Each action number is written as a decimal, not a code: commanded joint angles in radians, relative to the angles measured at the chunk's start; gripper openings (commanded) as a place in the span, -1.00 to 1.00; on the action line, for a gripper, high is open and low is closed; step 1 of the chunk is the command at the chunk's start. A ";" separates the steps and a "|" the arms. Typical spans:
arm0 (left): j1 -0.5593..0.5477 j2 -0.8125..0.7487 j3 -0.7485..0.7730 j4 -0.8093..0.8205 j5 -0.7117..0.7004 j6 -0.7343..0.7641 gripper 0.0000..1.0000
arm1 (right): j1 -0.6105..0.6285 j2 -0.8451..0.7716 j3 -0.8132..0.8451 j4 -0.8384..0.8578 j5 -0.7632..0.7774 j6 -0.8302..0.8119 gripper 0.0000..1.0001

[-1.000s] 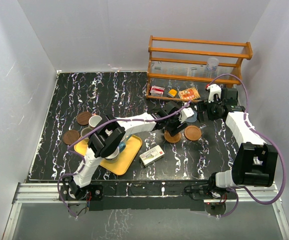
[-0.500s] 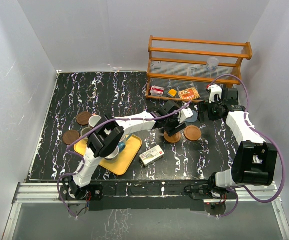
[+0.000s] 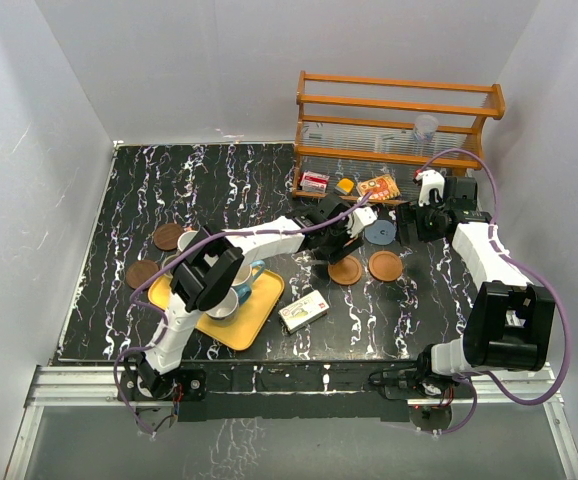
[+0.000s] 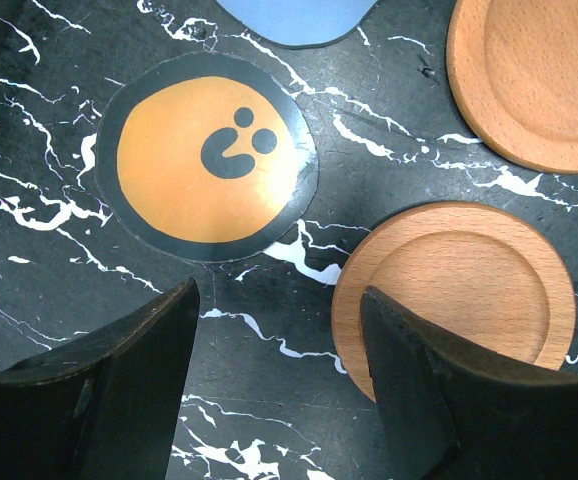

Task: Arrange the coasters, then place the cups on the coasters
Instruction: Move the coaster to the center of the board.

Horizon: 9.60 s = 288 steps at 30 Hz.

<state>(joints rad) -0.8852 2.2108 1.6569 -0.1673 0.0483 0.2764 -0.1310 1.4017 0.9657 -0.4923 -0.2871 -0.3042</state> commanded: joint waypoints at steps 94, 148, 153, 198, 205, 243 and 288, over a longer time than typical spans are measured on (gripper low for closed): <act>0.003 -0.313 -0.223 -0.303 0.340 0.111 0.65 | -0.011 0.000 0.018 0.018 -0.013 -0.007 0.97; 0.007 -0.412 -0.358 -0.370 0.134 0.067 0.37 | -0.012 0.021 0.026 0.005 -0.023 -0.015 0.97; 0.039 -0.431 -0.347 -0.390 0.159 0.077 0.44 | -0.012 0.029 0.026 0.004 -0.023 -0.014 0.97; 0.860 -0.623 -0.288 -0.325 0.255 -0.057 0.76 | -0.013 0.027 0.034 -0.005 -0.037 -0.011 0.97; 1.020 -0.543 -0.330 -0.302 0.240 -0.011 0.74 | -0.011 0.016 0.037 -0.006 -0.044 -0.011 0.97; 1.094 -0.276 -0.393 -0.240 0.245 0.001 -0.14 | -0.011 0.028 0.043 -0.017 -0.054 -0.014 0.97; 0.391 0.021 -0.105 -0.267 0.234 -0.060 -0.31 | -0.011 0.023 0.038 -0.015 -0.035 -0.018 0.97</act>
<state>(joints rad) -0.4236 2.1590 1.5791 -0.2890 0.2817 0.1844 -0.1379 1.4410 0.9665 -0.5232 -0.3241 -0.3126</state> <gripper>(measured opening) 0.352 0.983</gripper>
